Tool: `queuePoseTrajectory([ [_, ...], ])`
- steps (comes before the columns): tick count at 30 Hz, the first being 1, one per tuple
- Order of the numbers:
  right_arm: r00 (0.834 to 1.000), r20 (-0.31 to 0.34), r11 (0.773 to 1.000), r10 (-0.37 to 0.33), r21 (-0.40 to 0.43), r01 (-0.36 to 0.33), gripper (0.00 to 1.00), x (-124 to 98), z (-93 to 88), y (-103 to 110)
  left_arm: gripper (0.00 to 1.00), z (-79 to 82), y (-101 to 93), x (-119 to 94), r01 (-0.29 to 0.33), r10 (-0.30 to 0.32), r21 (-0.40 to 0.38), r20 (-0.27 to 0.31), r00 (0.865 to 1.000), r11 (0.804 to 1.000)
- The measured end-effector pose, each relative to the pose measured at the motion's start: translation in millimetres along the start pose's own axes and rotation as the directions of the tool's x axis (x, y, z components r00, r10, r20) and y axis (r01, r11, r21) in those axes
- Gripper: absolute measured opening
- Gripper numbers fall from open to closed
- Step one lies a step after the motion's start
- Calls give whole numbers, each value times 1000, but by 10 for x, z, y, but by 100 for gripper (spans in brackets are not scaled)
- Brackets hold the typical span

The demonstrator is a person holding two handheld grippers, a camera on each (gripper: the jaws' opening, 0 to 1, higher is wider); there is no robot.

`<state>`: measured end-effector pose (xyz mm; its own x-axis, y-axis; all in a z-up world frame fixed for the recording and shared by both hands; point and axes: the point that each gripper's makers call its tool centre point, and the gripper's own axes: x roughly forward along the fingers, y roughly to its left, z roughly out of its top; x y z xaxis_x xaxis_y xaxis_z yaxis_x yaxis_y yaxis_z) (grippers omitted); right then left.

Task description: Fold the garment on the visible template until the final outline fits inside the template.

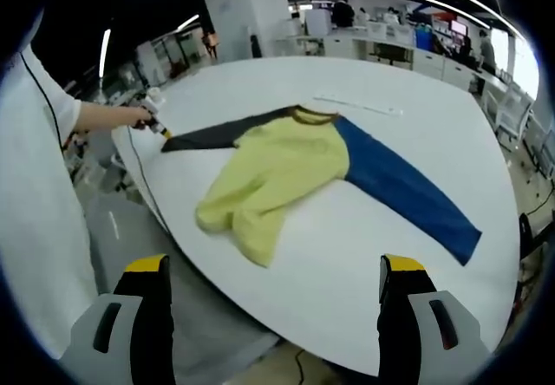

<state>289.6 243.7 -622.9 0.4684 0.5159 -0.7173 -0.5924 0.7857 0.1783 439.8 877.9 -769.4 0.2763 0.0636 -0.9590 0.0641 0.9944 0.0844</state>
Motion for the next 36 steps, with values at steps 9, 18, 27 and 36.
queuePoseTrajectory([
  [9, 1000, -6, 1000, 7, -1, -7, 100, 56, 15, -26, 0, 95, 106, -21, -25, 25, 7, 2, 1000, 1000],
  [18, 1000, -15, 1000, 14, 2, -14, 100, 109, 15, -44, 0, 140, 177, 10, -43, 43, -9, 2, 999, 999],
  [27, 1000, -23, 1000, 18, 2, -18, 99, 139, 21, -84, 0, 170, 203, 46, -51, 52, -68, 16, 999, 996],
  [36, 1000, -22, 1000, 23, 5, -23, 99, 166, 43, -76, 0, 257, 236, 35, -72, 76, -88, 46, 996, 994],
])
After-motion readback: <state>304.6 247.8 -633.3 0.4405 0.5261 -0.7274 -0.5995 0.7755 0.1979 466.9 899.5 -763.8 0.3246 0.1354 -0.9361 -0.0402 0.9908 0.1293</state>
